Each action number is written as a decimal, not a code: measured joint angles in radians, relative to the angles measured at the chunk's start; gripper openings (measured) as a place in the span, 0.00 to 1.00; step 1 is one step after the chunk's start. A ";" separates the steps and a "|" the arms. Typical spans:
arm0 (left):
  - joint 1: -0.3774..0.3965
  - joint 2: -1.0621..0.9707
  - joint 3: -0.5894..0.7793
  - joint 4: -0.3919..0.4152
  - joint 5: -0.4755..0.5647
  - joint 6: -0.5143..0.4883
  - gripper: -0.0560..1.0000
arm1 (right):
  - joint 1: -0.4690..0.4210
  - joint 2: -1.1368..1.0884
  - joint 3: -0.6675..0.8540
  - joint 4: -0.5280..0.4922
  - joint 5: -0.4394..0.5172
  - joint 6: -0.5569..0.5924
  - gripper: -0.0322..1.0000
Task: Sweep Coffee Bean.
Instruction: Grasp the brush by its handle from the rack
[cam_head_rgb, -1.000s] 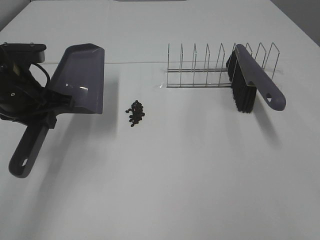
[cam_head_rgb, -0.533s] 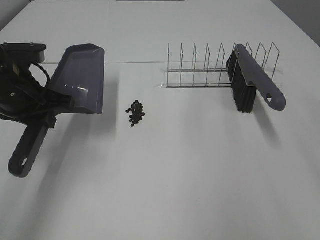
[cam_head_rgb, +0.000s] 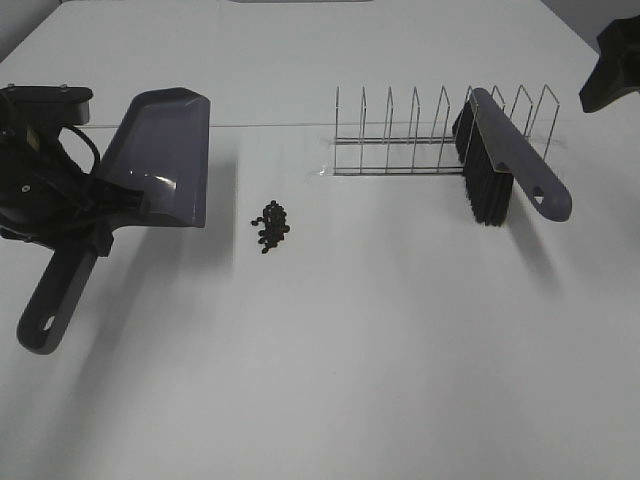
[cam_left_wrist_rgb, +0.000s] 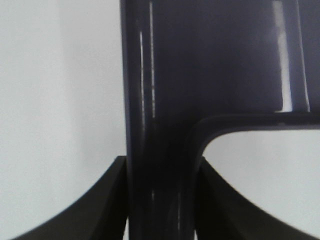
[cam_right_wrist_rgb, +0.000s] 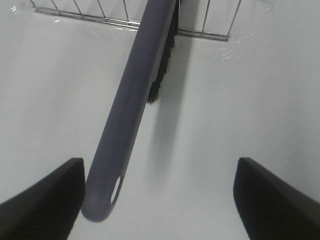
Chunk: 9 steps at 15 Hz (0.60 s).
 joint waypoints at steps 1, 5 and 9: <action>0.000 0.000 0.000 0.000 0.000 0.000 0.40 | 0.000 0.062 -0.072 0.007 0.037 0.002 0.77; 0.000 0.000 0.000 0.011 -0.001 0.000 0.40 | 0.006 0.271 -0.324 0.016 0.188 0.054 0.74; 0.000 0.000 0.000 0.018 -0.002 0.000 0.40 | 0.122 0.474 -0.575 -0.146 0.320 0.238 0.74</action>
